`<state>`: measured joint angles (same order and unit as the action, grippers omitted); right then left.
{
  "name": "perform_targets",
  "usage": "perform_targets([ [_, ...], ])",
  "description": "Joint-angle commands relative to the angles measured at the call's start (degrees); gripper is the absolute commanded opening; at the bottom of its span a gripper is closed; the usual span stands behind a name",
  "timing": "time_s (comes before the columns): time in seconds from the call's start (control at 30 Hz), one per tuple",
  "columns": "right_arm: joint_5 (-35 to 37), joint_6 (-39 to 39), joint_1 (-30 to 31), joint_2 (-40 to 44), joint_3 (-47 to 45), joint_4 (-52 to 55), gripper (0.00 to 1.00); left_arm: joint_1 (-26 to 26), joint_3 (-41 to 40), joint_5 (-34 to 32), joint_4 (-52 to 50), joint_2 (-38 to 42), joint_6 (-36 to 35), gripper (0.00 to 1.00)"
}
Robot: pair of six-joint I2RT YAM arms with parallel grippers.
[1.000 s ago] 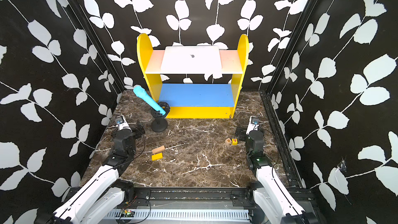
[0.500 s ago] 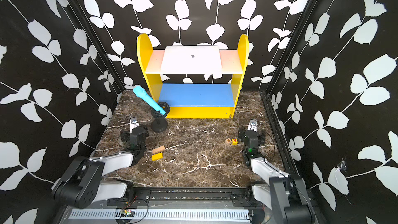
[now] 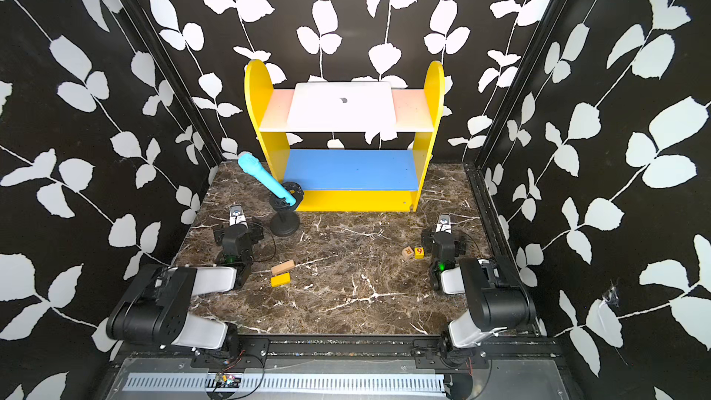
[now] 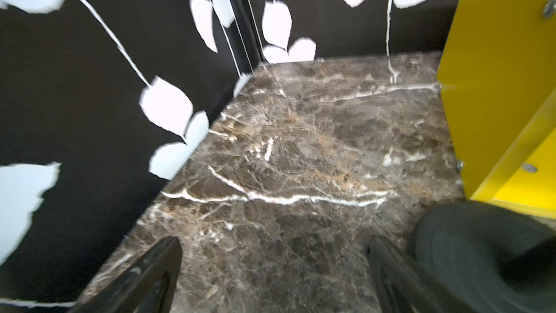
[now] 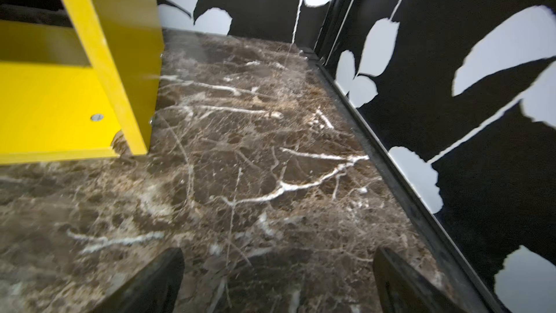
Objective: Close the laptop lid and set it aside
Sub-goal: Reset both arms
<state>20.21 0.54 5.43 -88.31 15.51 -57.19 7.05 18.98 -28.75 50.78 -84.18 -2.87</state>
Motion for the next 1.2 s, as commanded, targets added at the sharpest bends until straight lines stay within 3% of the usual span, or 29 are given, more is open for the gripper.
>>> perform_targets([
  [0.0, -2.82, -0.27, -1.15, 0.32, 2.58, -1.66, 1.00, -1.65, 1.89, 6.52, 0.50, -0.14, 0.16, 0.98],
  [0.1, -4.31, 0.54, -2.00, 0.90, 4.95, 3.87, 1.00, -1.93, 4.66, 11.46, -4.00, -1.13, -1.04, 0.98],
  [0.2, -4.95, 1.00, -2.70, 0.62, 6.23, 5.70, 1.00, -2.42, 3.02, 15.48, 4.26, -5.66, -2.52, 0.98],
  [0.73, -5.16, 0.76, -2.66, 0.86, 6.38, 6.23, 0.99, -2.57, 2.95, 15.57, 3.51, -5.30, -2.32, 0.99],
  [1.17, -9.43, -0.88, -2.66, 0.77, 7.02, 7.33, 1.00, -2.57, 2.95, 15.52, 3.84, -5.47, -2.40, 0.98],
])
